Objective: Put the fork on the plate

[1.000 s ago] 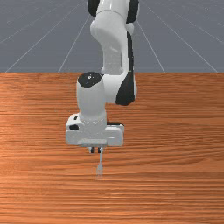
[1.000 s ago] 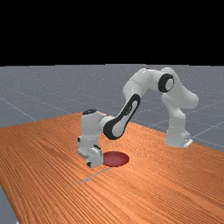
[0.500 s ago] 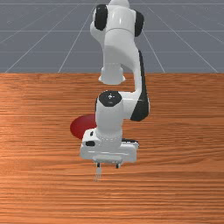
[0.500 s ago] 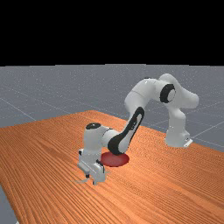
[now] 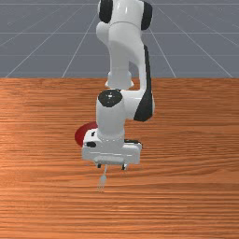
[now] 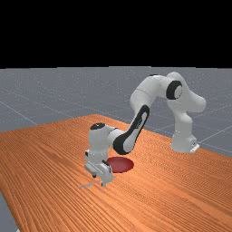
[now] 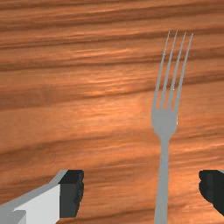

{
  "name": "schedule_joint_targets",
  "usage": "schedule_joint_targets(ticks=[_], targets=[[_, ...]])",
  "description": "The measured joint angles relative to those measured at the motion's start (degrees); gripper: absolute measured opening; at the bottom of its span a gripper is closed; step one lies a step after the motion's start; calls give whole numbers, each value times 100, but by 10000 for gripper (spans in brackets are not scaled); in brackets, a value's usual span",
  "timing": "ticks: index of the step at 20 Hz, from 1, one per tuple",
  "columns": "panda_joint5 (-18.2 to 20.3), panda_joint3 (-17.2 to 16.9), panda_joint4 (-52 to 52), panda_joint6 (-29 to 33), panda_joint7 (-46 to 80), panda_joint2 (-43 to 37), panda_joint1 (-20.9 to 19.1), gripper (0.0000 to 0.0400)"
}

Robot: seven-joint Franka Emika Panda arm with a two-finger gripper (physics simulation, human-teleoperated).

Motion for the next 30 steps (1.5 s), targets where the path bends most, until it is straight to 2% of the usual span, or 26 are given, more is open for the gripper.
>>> schedule_joint_targets(ticks=[4, 9, 12, 14, 15, 17, 19, 23, 26, 30], targets=[[72, -13, -508, 118, -214, -439, -145, 399], [31, -79, -299, 333, -224, 32, -218, 396], [-6, -103, -131, 214, -308, 118, -142, 304], [-16, -135, -118, 191, -322, 127, -91, 283], [-20, -138, -105, 201, -325, 136, -58, 228], [-8, -123, -108, 235, -317, 138, 4, 148], [17, -94, -252, 307, -326, 61, 39, 97], [54, 7, -912, 540, -432, -296, 136, 90], [123, 91, -1215, 475, -473, -613, 169, 94], [203, 42, -1492, -590, -536, -1902, 35, 94]])
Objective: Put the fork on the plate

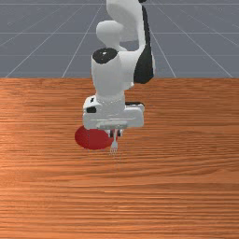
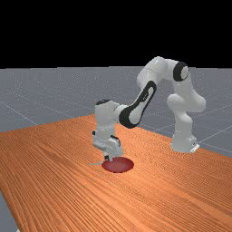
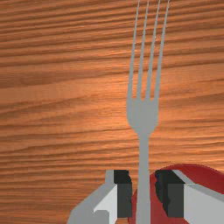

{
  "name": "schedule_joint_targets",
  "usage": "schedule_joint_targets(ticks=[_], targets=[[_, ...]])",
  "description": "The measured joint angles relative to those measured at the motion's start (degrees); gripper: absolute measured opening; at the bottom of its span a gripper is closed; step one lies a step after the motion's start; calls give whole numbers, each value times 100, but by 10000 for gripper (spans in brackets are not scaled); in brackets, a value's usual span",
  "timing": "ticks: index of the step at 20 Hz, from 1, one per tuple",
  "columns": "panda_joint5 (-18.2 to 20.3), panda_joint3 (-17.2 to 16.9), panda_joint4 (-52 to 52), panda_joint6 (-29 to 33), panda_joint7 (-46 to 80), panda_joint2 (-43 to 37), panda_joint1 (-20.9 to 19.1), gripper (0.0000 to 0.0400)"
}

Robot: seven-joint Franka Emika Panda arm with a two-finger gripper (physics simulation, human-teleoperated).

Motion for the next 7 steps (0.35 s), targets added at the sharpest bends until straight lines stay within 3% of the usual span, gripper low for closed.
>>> schedule_joint_targets(ticks=[3, 7], targets=[[12, -215, -1271, 77, -180, -1001, -148, 94], [-220, -598, -3029, 1439, -583, -1047, -412, 94]])
